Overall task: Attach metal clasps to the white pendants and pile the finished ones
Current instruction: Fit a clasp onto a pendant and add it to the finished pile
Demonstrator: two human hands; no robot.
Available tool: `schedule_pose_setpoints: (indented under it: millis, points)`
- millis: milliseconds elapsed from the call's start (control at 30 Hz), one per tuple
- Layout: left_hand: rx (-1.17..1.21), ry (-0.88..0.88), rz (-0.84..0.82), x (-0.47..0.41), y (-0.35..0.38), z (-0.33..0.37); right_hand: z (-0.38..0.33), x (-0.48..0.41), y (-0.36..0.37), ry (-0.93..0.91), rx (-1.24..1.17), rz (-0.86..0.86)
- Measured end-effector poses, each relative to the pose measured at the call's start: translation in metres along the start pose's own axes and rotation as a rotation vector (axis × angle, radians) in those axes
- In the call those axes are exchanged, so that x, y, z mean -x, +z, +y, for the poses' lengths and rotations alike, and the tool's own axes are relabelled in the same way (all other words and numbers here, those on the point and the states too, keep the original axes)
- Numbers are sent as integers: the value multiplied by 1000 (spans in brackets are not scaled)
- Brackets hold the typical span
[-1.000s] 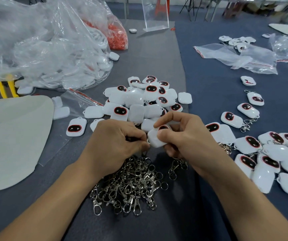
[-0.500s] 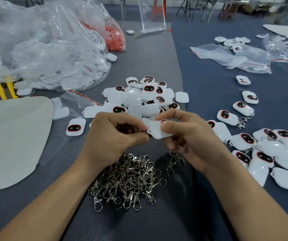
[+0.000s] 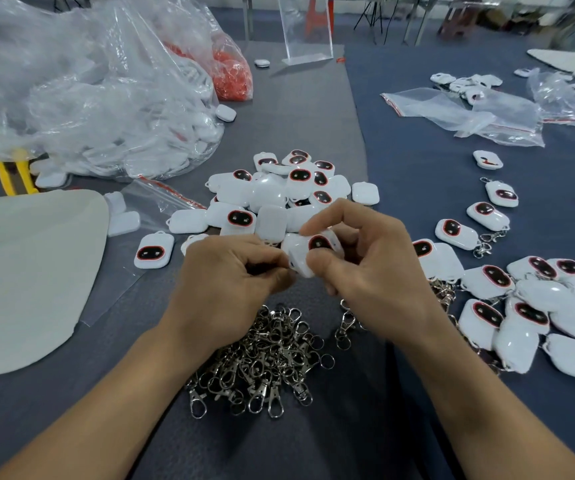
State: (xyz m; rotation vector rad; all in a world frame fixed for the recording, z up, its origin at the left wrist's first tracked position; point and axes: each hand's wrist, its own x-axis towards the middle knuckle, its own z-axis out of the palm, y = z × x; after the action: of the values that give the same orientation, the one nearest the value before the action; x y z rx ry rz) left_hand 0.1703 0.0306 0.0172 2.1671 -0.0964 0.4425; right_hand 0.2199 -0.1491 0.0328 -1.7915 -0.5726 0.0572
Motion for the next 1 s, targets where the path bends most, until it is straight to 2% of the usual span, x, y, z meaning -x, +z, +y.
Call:
schedule_pose_setpoints:
  millis: [67,133,233,300,367,467,500,567,633,700,767,800,867,933,1000]
  points:
    - [-35,15,21,1,2,0,1,0,2,10,-30,32]
    - [20,6,86,0,4,0,1,-1,3,156,-278,72]
    - [300,-145,79,-3,6,3,-1,-4,2,423,-653,56]
    - [462,-234,24,-4,8,3,0,-5,3,497,-750,42]
    - [507,-252,16,-4,9,2,0,-3,7,509,-770,40]
    - [344,-146,65,-4,8,1,-2,-3,10,395,-689,113]
    - [224,-89,81,-4,8,0,-1,-1,12,301,-590,150]
    - [-75,68,79,-2,5,-2,1,5,15,67,-244,211]
    - [-348,243,37,2,4,-4,1,11,23,-104,65,206]
    - [-425,288,46,4,4,-6,2,12,27,-94,90,207]
    - [-271,154,104,2,4,-3,1,5,23,113,-210,230]
    - [-112,39,111,0,4,-2,1,1,20,253,-412,229]
    - [253,-186,21,-5,4,0,1,-5,15,496,-716,191]
    - [476,-300,-94,-8,5,1,2,-6,14,579,-831,134]
    - [552,-310,-131,-8,5,2,3,-5,14,587,-887,96]
